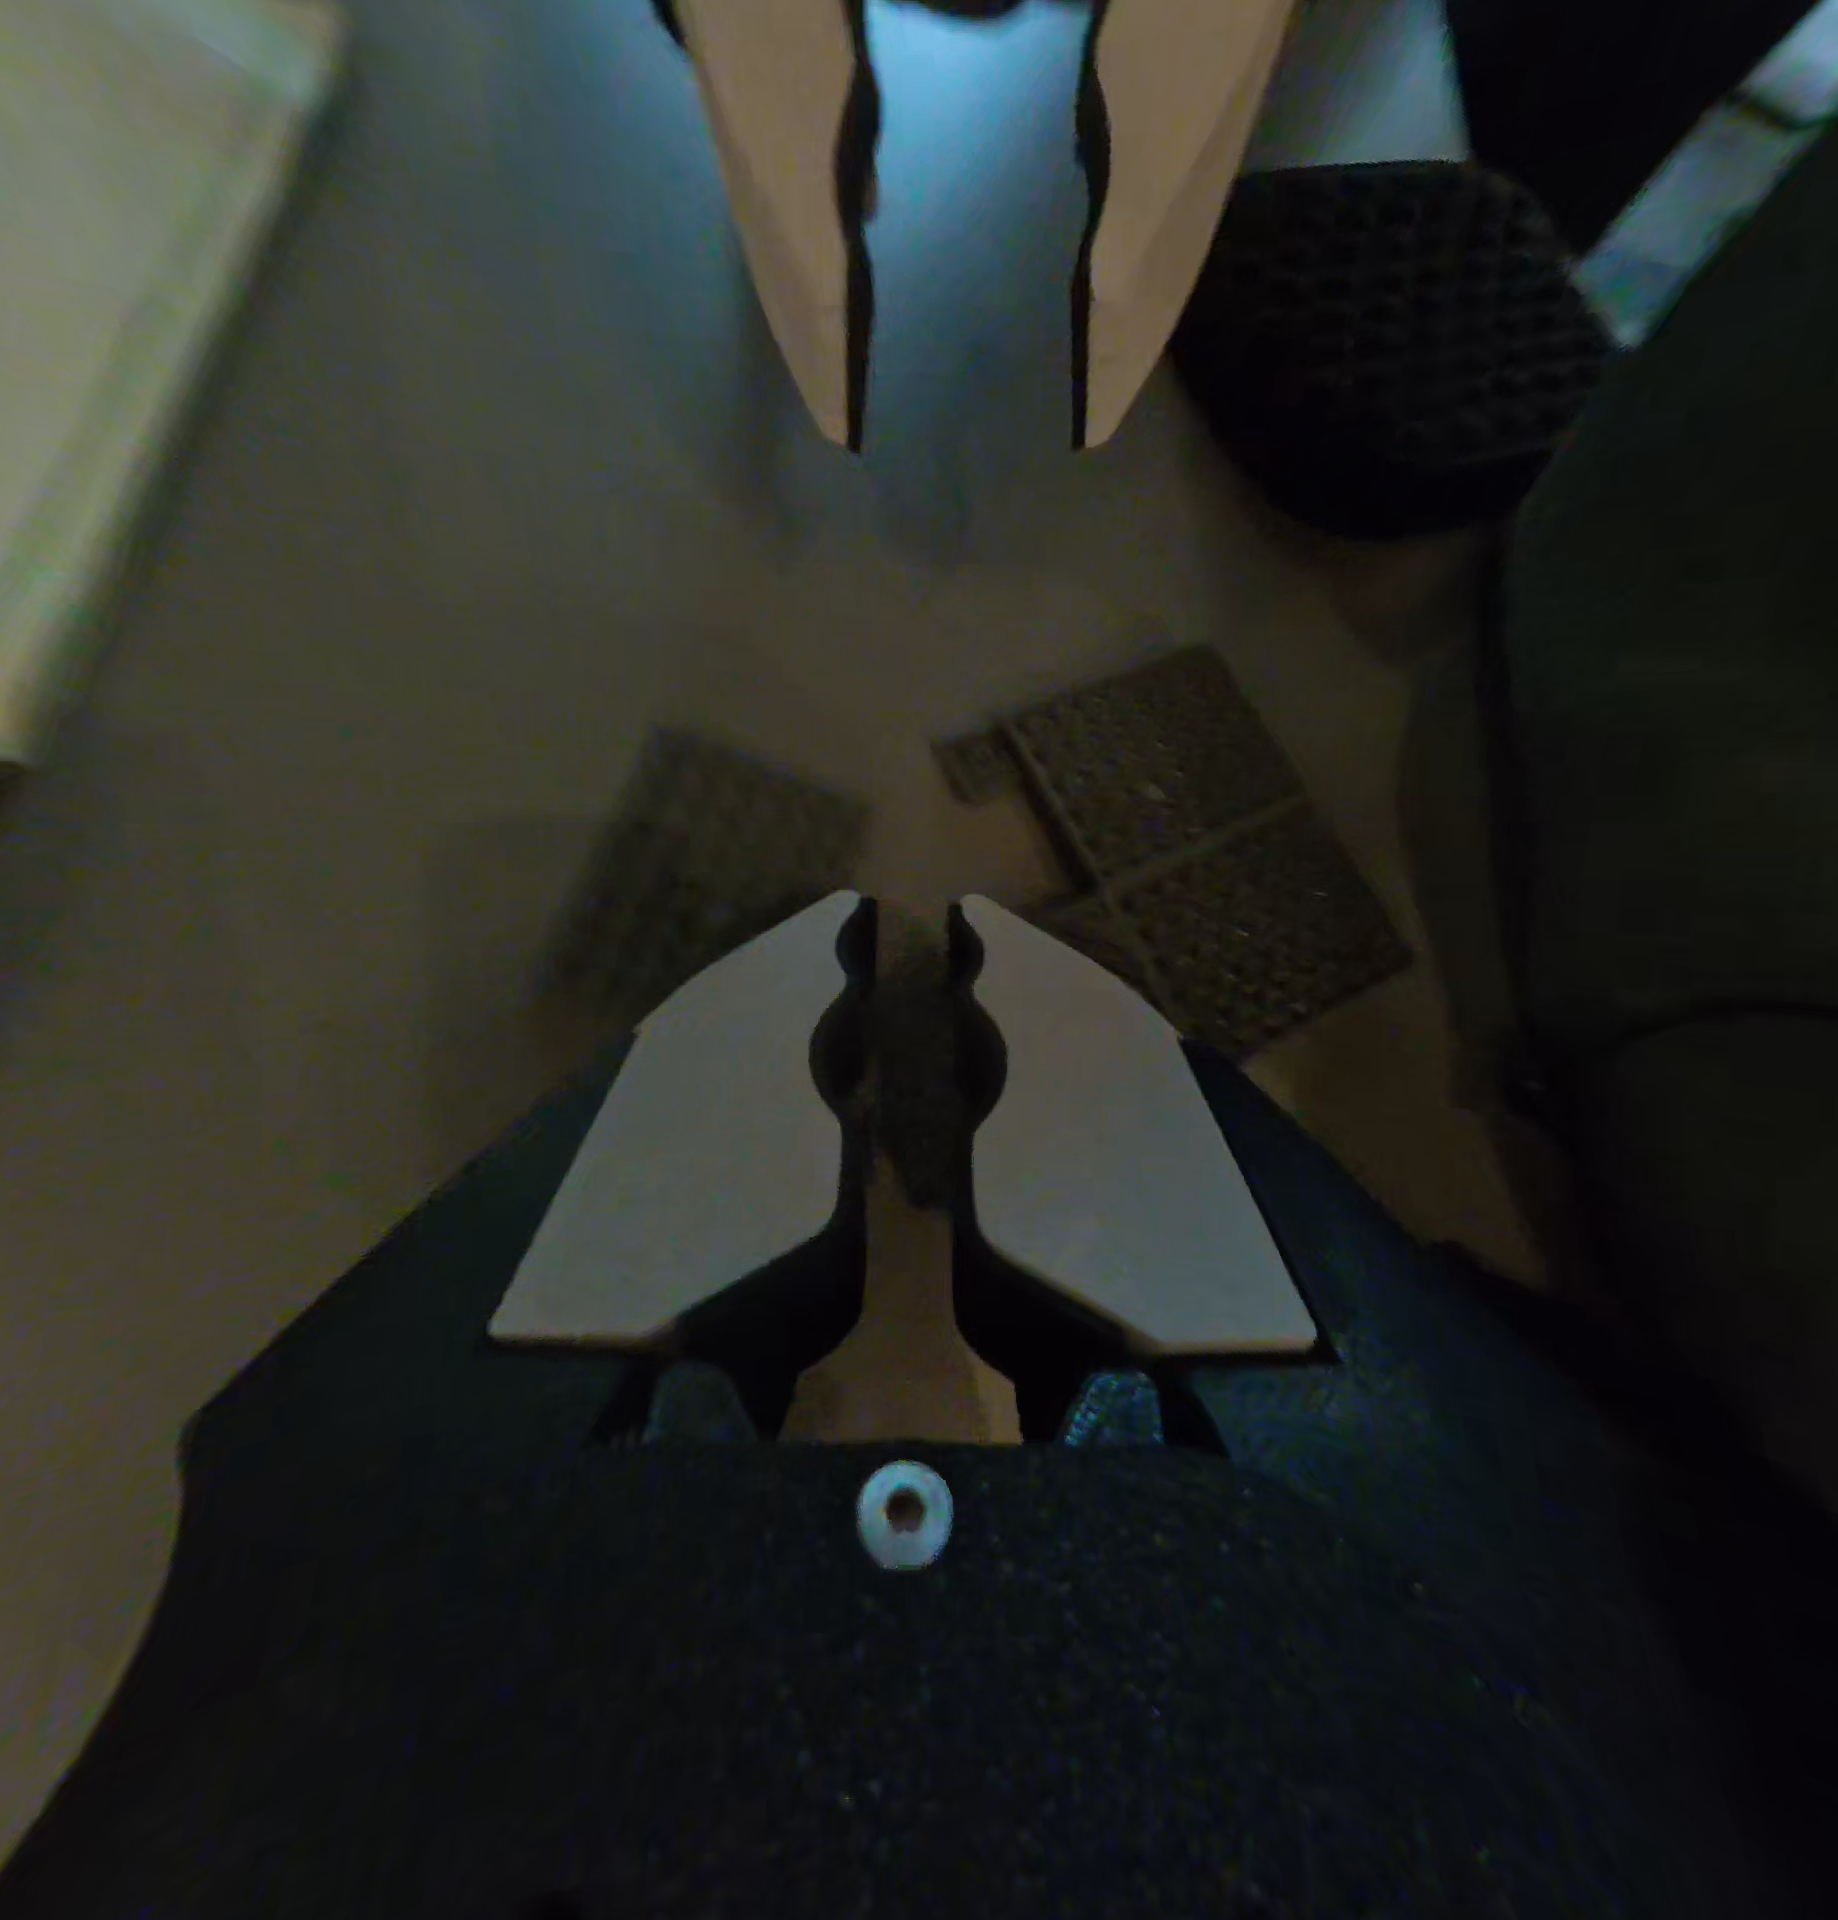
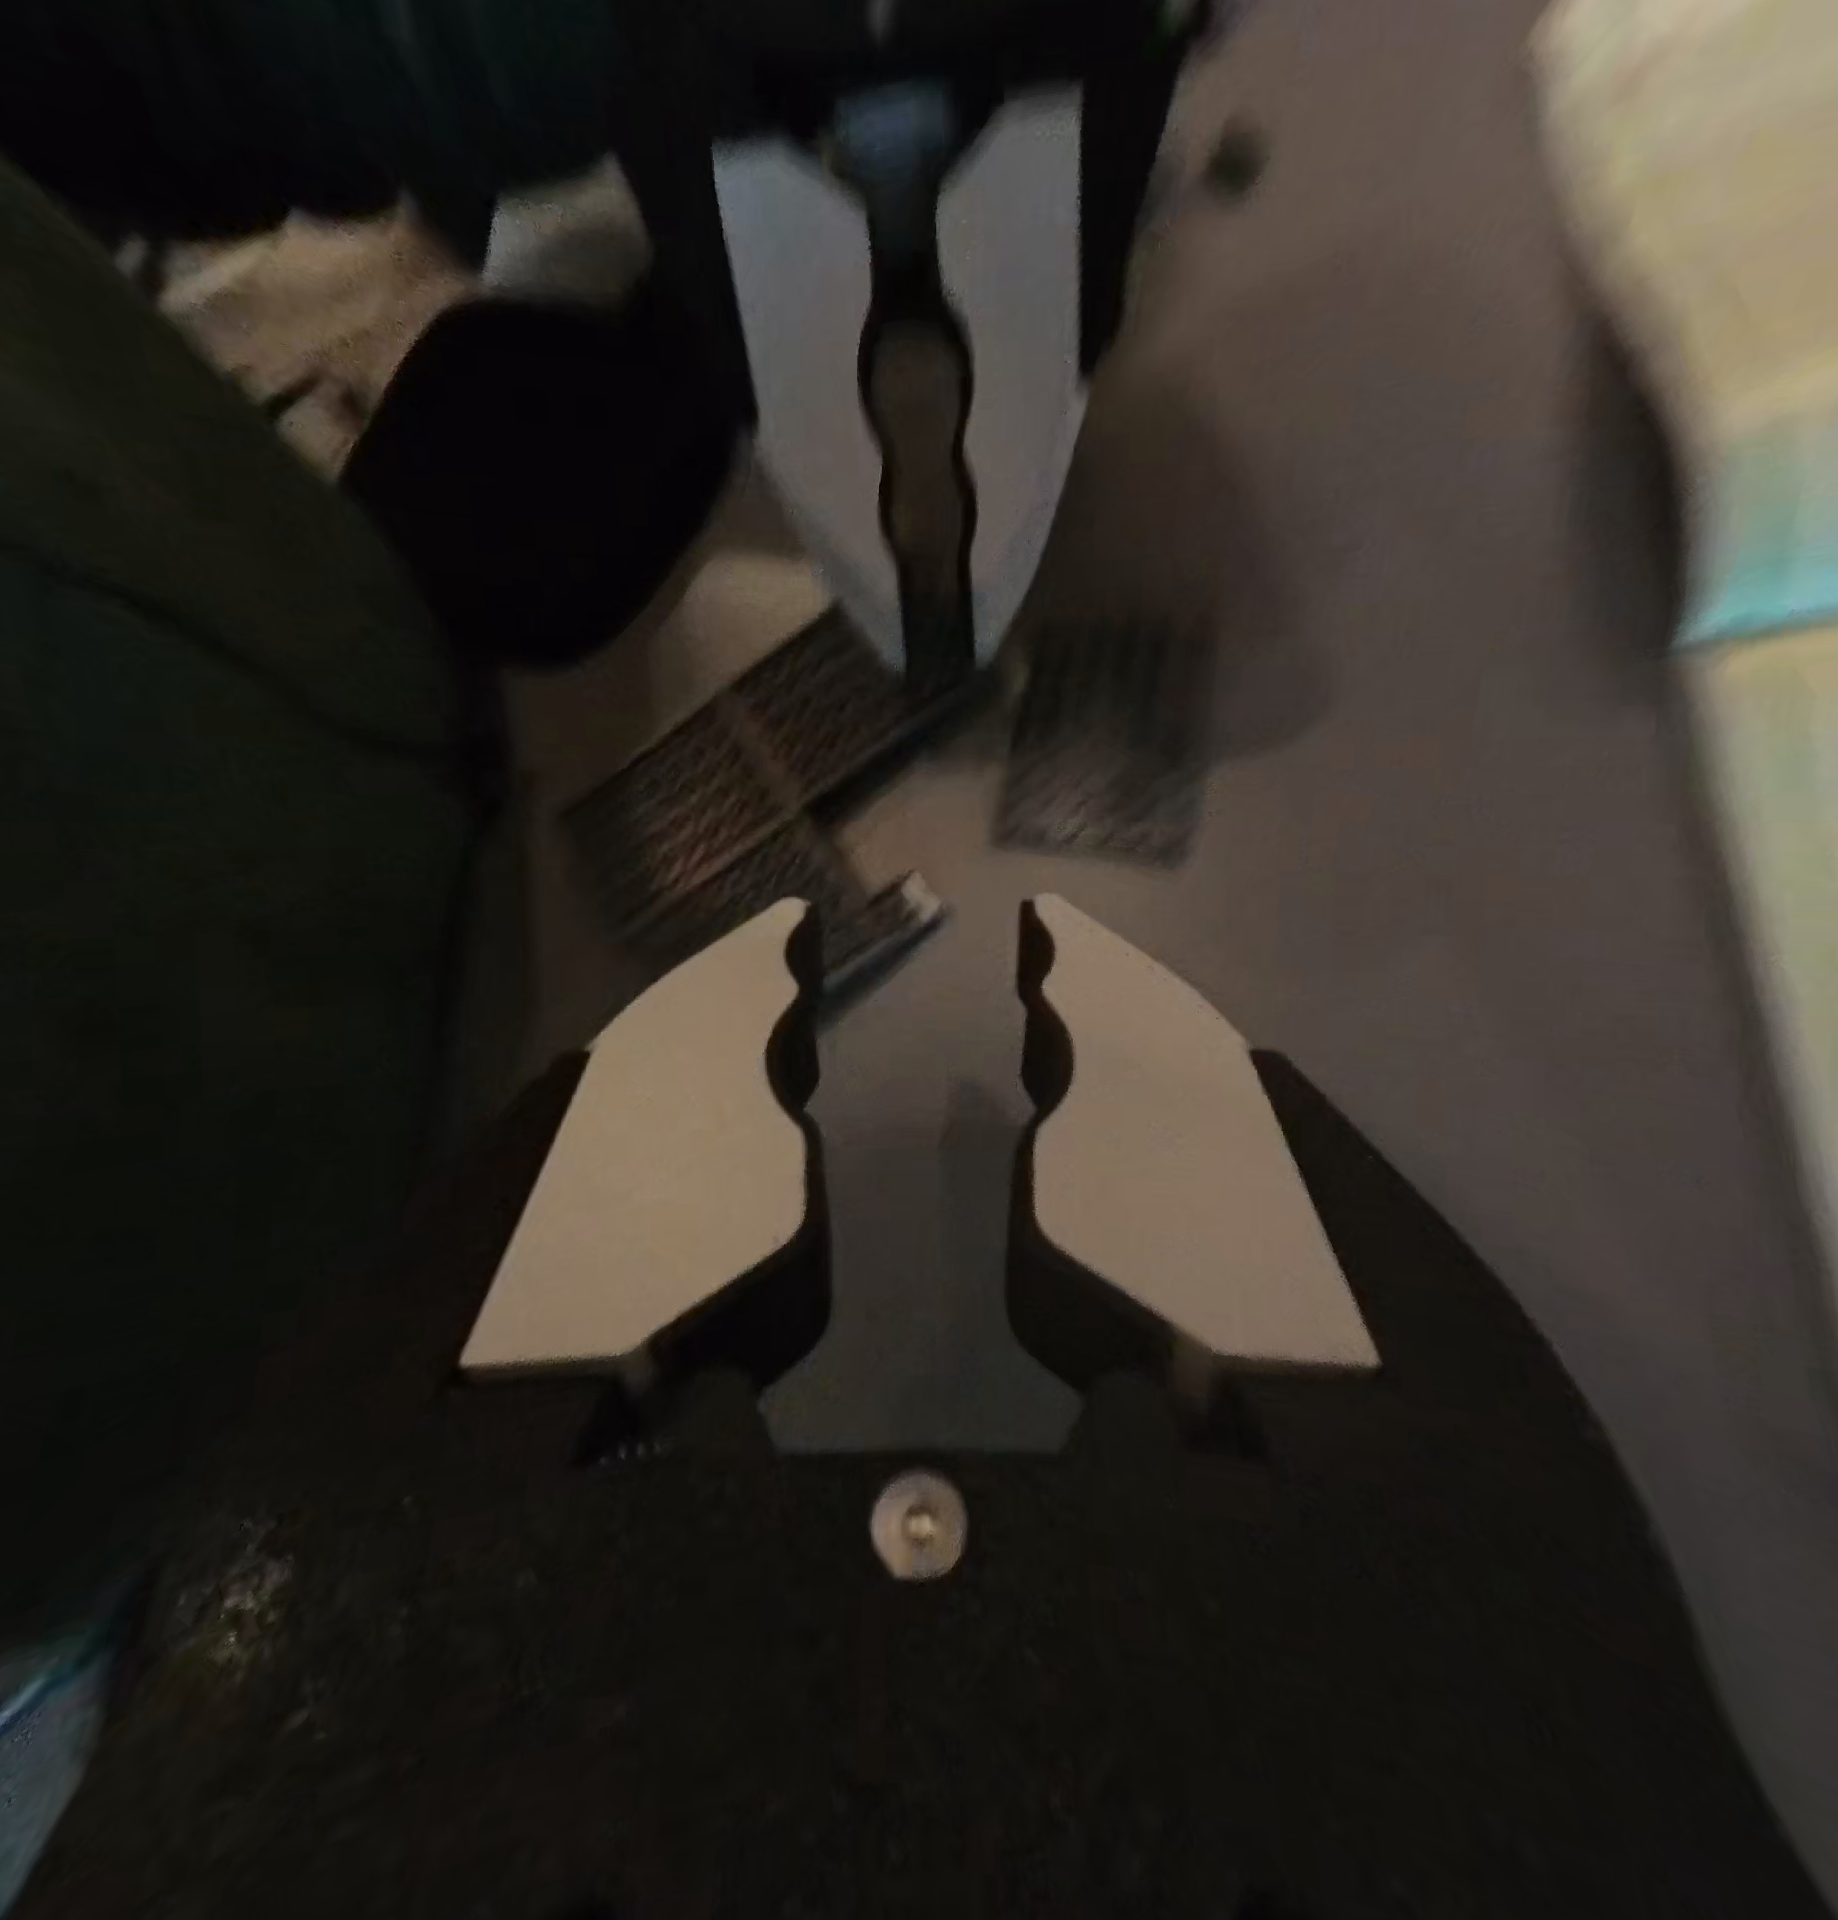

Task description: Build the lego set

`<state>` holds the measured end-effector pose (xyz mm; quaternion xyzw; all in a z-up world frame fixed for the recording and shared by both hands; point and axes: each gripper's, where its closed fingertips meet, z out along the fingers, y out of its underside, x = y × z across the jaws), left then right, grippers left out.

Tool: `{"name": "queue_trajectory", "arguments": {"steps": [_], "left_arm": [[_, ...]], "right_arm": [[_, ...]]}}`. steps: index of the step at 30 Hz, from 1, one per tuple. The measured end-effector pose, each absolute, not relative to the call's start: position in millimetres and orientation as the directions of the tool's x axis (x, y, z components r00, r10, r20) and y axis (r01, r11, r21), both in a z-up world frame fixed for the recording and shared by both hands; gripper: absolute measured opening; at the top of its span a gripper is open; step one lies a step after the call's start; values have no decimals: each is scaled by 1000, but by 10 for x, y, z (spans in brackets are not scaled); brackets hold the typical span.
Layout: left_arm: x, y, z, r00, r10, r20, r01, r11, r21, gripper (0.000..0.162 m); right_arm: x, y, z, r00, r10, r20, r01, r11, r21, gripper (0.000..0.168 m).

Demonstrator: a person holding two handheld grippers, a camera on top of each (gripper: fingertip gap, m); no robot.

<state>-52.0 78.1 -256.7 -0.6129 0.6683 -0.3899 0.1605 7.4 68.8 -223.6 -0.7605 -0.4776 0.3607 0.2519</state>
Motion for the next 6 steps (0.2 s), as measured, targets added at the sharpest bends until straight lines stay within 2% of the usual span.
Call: {"name": "queue_trajectory", "arguments": {"steps": [1,6], "left_arm": [[-494,837,-2561,-185,-956,230,-691,-40,-722,15],[-450,1026,-2654,-202,-976,79,-736,98,-669,35]], "right_arm": [[55,726,-2197,301,914,-272,508,-395,-766,34],[31,814,-2137,394,914,-102,428,-280,-859,36]]}}
